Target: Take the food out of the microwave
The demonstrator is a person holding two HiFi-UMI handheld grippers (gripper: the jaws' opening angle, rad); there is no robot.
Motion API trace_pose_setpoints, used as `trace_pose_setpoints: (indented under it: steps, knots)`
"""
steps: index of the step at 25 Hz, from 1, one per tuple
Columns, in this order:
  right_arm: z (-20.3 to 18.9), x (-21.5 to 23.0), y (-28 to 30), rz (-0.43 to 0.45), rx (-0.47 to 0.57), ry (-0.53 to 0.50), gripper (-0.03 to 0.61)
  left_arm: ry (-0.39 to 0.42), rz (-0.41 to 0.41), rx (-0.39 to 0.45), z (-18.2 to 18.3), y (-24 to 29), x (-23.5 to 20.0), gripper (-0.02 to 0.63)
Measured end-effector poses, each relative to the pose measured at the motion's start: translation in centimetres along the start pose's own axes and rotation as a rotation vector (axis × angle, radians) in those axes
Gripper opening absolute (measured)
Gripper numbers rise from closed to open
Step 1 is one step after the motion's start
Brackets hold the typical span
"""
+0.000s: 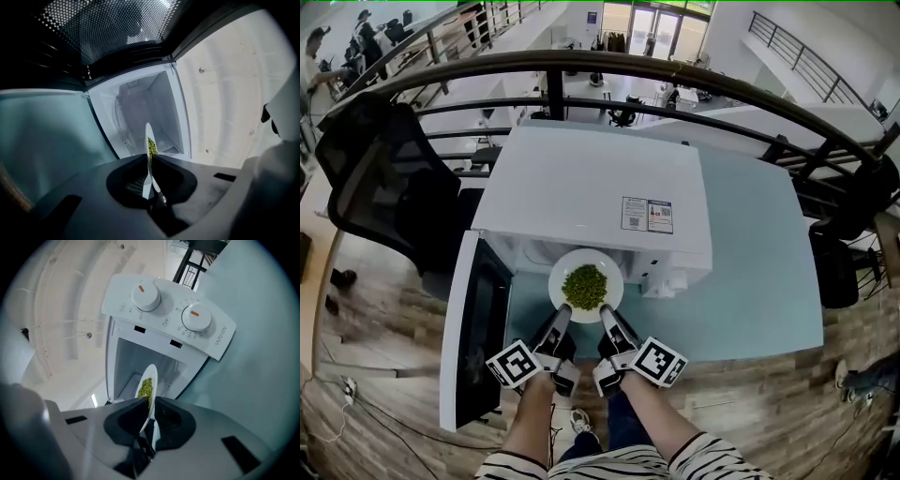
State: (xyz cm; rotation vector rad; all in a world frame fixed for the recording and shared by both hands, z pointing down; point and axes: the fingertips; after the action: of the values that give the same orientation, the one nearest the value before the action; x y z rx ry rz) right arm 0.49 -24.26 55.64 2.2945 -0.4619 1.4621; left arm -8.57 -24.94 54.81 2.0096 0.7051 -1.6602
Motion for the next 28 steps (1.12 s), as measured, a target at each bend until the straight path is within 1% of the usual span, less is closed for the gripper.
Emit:
trace_pose_setpoints:
  steps: [3, 8, 9, 12, 13, 16, 21, 22, 25, 28]
  knots:
    - [-0.4, -0.7, -1.7, 0.006, 0.011, 0.011, 0.057, 0.009, -0.011, -0.010, -1.0, -1.1, 1.0, 0.043]
    - [-1.3, -1.6, -4.9, 0.009, 0.023, 0.022, 0.054, -0.007, -0.025, -0.026, -3.2, -3.3, 2.2, 0.043]
    - [-1.5, -1.7, -5.5, 0.009, 0.027, 0.022, 0.052, 0.008, -0.021, -0.032, -3.5, -3.8, 2.4, 0.042]
    - [-2.2, -2.3, -7.5, 0.002, 0.042, 0.015, 0.052, 0.133, 0.036, -0.072, -4.2, -5.7, 2.3, 0.043]
    - [-2.4, -2.5, -8.2, 0.002, 0.046, 0.013, 0.052, 0.147, 0.054, -0.082, -4.6, -6.3, 2.3, 0.043]
    - [-3.0, -3.3, -10.1, 0.005, 0.060, 0.034, 0.052, 0.153, 0.069, -0.102, -5.7, -7.8, 3.0, 0.043]
    - [-3.8, -4.6, -13.1, 0.006, 0.067, 0.032, 0.052, 0.165, 0.007, -0.116, -7.6, -9.6, 5.6, 0.043]
    - [-4.0, -4.9, -13.7, 0.007, 0.064, 0.035, 0.052, 0.169, 0.007, -0.118, -8.0, -10.1, 6.0, 0.043]
    - [-4.4, -5.5, -15.4, 0.013, 0.051, 0.044, 0.052, 0.194, 0.051, -0.126, -9.0, -11.7, 6.4, 0.043]
    - [-4.7, -5.6, -17.1, 0.003, 0.027, 0.024, 0.052, 0.190, 0.018, -0.115, -10.3, -12.4, 7.6, 0.043]
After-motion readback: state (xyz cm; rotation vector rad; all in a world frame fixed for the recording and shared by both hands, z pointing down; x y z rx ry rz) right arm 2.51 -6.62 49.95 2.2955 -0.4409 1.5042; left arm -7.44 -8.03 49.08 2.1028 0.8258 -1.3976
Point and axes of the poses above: the fingertips, and each gripper's own axes: y forward along the fingers, x to its right, z out of its top, and after that the axes turned 3 degrees about -y, right-handed
